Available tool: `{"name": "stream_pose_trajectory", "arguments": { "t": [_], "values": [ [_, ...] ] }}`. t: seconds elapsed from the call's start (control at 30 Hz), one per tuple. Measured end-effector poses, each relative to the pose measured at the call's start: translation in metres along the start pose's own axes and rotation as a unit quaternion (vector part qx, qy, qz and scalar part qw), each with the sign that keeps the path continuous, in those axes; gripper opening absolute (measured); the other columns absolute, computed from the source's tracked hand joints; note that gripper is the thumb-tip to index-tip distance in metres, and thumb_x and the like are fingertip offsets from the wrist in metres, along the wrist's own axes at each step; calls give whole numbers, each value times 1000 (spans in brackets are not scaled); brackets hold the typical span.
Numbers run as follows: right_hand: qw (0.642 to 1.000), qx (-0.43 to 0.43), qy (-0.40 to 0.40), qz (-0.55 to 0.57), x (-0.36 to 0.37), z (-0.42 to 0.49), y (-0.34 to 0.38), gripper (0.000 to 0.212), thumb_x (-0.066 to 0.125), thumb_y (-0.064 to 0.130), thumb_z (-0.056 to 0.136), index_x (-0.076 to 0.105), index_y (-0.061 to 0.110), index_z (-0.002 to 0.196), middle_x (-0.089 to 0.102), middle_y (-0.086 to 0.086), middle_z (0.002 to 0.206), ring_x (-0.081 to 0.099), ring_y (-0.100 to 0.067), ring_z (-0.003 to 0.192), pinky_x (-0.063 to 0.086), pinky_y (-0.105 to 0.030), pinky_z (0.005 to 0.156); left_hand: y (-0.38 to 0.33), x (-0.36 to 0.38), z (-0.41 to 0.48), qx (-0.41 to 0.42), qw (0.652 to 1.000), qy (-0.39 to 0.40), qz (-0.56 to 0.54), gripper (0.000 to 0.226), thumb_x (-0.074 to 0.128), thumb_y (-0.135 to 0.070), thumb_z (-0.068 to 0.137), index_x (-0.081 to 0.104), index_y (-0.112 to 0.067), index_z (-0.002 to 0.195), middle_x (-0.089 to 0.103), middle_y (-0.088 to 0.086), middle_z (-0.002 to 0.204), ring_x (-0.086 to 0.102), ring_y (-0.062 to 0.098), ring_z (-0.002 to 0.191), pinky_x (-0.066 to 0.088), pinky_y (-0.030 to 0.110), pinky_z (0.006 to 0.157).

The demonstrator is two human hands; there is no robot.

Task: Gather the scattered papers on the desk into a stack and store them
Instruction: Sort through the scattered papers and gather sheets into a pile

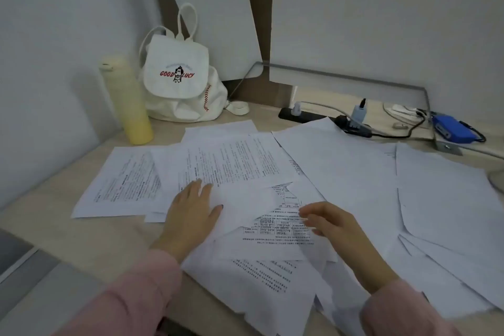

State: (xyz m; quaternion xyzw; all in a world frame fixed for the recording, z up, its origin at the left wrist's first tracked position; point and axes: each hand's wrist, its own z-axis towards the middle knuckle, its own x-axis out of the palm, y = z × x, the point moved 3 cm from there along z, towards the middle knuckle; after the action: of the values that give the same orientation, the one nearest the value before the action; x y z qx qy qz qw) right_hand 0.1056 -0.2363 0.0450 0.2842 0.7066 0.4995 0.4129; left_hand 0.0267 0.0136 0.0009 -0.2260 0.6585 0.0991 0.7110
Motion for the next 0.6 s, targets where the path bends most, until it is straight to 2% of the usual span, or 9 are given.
{"name": "stream_pose_trajectory", "arguments": {
  "t": [0.07,0.13,0.2,0.27,0.33,0.37,0.43,0.5,0.6],
  "values": [
    [998,-37,-9,-53,-1,15,3,18,54,9,90,66,22,88,68,9,99,62,-9,95,43,-8,77,-1,2,13,12,1000,-5,6,65,36,-50,94,23,-15,146,17,11,157,17,24,144,17,35,116],
    [992,-53,-14,-111,-5,32,3,17,53,13,91,63,28,91,64,13,101,59,-5,97,40,-3,71,-7,4,25,28,1000,-4,12,66,36,-53,93,23,-15,146,16,9,157,15,22,145,19,36,115],
    [978,-62,-33,-196,-12,51,-3,18,52,19,92,58,26,107,59,9,114,54,-10,109,37,-13,78,-15,10,33,49,998,-3,27,64,35,-52,93,26,-14,144,18,9,157,18,21,144,30,36,110],
    [944,-66,-64,-318,-23,66,-10,33,51,26,93,50,22,125,50,2,134,44,-16,123,35,-21,87,-23,10,39,75,994,-10,73,57,38,-47,95,34,-12,140,31,13,152,34,21,138,47,35,95],
    [905,-65,-82,-412,-34,76,-20,46,49,34,93,40,20,136,36,-5,147,36,-22,133,32,-27,101,-33,4,43,128,986,-60,90,44,61,-35,87,57,-6,119,62,16,117,64,21,102,57,30,62],
    [891,-57,-83,-442,-36,78,-27,49,48,36,93,37,19,137,34,-8,148,36,-24,133,32,-29,103,-38,-1,43,154,980,-74,104,35,73,-26,78,63,-5,104,68,12,94,68,19,78,52,27,47],
    [874,-52,-90,-475,-37,79,-37,43,44,34,93,38,18,132,45,-9,136,46,-24,121,41,-29,90,-41,2,45,166,976,-51,132,34,76,-12,72,62,-6,101,66,7,82,64,17,65,46,24,42],
    [847,-60,-95,-519,-36,80,-42,32,40,28,93,42,18,124,54,-2,119,53,-19,106,43,-25,73,-42,-1,46,166,971,-61,159,50,86,-6,51,65,-4,96,65,7,72,61,15,52,42,21,37],
    [806,-67,-84,-582,-39,87,-44,26,43,15,92,46,18,118,58,1,114,57,-17,100,43,-24,70,-42,-9,45,157,968,-83,175,57,90,-2,28,68,-3,81,60,5,56,53,13,36,33,14,31]
  ]
}}
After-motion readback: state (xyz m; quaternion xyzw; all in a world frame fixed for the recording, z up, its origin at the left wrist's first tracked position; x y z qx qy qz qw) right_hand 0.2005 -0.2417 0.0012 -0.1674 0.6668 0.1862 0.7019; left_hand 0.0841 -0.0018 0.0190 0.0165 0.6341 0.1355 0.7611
